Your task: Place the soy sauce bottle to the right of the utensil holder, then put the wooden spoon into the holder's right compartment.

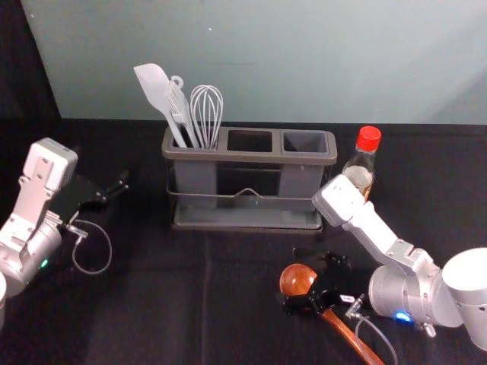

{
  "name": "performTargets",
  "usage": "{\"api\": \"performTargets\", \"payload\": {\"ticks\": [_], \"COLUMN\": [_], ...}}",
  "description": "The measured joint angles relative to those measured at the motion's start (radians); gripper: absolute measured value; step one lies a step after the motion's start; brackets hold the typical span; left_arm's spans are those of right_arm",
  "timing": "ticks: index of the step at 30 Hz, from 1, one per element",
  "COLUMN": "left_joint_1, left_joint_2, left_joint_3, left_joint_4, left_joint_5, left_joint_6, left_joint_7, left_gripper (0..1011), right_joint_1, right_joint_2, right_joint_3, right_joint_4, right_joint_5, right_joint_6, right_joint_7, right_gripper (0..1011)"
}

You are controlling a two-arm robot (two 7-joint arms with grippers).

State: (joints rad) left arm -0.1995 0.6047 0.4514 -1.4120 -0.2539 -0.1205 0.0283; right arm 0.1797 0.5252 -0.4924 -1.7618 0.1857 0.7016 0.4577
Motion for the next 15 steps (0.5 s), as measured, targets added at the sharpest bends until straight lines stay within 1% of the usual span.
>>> {"api": "performTargets", "payload": {"ticks": [15], "left_joint_1": [0.000], "left_joint_2": [0.000], "left_joint_3": [0.000], "left_joint_4": [0.000], "left_joint_5": [0.000], "left_joint_6": [0.000], "left_joint_7": [0.000], "left_gripper": [1005], "right_joint_1": [-0.008], "right_joint_2": [-0.017], "right_joint_3": [0.005], "right_joint_4": [0.015], "right_joint_5": [-0.025], "right_joint_6": [0.003], "right_joint_7": [0.005], "right_gripper": [1003]}}
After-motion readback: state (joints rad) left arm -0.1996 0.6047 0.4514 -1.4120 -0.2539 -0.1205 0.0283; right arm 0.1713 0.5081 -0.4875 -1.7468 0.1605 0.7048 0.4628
